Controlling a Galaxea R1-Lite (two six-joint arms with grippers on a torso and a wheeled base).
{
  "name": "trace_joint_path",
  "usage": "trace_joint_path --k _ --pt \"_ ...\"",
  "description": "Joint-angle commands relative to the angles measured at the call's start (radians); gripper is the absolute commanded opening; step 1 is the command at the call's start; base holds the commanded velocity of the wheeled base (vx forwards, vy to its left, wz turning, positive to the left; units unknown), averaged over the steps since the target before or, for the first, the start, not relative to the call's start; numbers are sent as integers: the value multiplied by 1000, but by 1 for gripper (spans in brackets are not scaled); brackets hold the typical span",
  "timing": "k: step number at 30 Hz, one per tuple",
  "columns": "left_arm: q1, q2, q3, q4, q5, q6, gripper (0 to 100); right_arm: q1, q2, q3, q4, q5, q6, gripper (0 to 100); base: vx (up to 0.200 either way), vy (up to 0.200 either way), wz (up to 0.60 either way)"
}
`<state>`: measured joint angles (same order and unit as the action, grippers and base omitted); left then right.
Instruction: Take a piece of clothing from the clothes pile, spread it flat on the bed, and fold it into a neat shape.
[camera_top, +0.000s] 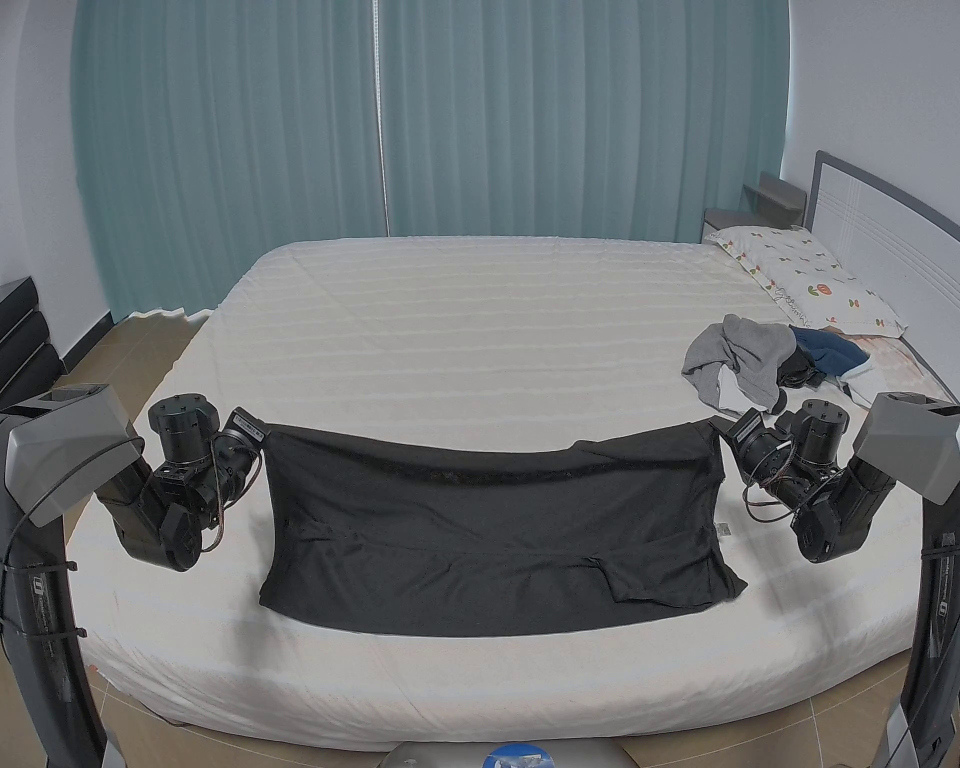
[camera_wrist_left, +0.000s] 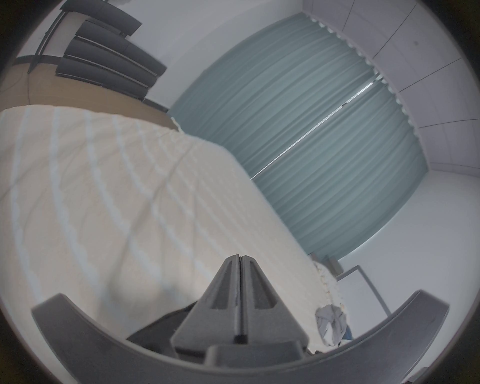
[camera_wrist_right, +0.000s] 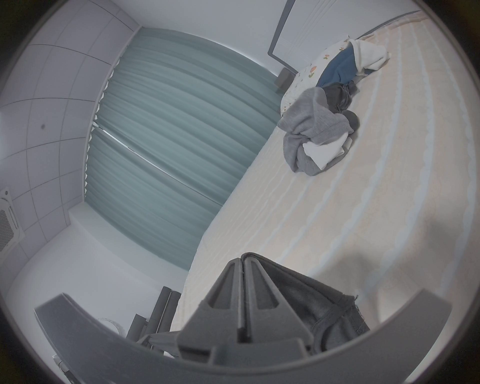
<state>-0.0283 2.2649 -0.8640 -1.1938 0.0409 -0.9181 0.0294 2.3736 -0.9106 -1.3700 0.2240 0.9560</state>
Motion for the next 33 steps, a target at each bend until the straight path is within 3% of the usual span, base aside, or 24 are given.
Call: trace_joint_path --k 1,13,21,33 --pt "2 58 2 -98 -3 12 0 1 38 16 -37 -9 7 0 0 0 0" --pt "10 73 143 -107 -9 163 0 1 -5 207 -34 51 -112 0 0 0 0" --pt "10 67 200 -98 -12 297 0 -3 9 242 -15 52 -217 0 0 0 0" --pt "7 104 280 -98 -15 441 0 -11 42 233 66 52 -298 0 0 0 0"
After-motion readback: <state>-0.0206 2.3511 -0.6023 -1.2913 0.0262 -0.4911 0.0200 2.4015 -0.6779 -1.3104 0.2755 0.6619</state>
